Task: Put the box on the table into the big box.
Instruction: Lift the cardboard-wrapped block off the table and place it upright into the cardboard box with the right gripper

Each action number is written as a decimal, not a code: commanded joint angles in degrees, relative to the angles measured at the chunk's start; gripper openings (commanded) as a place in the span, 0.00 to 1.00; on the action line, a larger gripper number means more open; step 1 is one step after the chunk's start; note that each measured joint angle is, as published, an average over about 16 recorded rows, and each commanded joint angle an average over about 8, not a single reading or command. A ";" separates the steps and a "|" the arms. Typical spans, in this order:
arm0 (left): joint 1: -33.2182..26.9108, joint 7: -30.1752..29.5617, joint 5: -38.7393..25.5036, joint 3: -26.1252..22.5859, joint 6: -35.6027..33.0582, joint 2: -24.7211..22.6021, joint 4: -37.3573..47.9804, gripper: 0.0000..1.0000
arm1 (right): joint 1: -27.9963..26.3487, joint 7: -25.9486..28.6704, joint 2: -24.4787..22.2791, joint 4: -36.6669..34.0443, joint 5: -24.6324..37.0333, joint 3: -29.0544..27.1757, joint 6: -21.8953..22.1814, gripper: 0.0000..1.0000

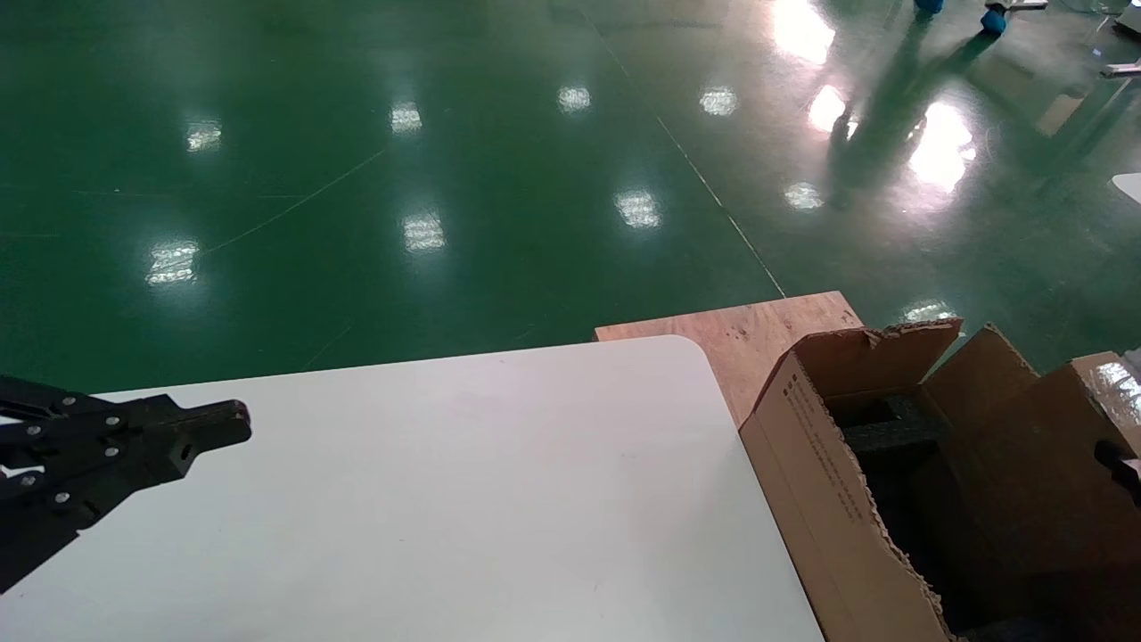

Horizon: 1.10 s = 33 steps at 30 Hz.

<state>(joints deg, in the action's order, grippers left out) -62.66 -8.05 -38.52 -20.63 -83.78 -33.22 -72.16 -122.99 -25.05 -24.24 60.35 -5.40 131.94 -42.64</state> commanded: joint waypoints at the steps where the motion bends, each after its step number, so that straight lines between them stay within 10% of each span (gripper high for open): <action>1: 0.00 0.00 0.00 0.00 0.00 0.00 0.00 0.00 | -0.70 0.04 0.42 -0.92 -0.20 0.78 -0.72 0.00; 33: 0.00 0.01 0.01 -0.02 0.01 0.01 0.00 0.00 | -14.95 0.54 4.66 -19.80 0.34 16.19 -12.94 0.00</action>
<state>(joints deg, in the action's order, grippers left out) -62.66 -8.04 -38.51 -20.65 -83.77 -33.21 -72.16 -138.10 -24.48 -19.77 40.80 -5.00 148.25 -55.46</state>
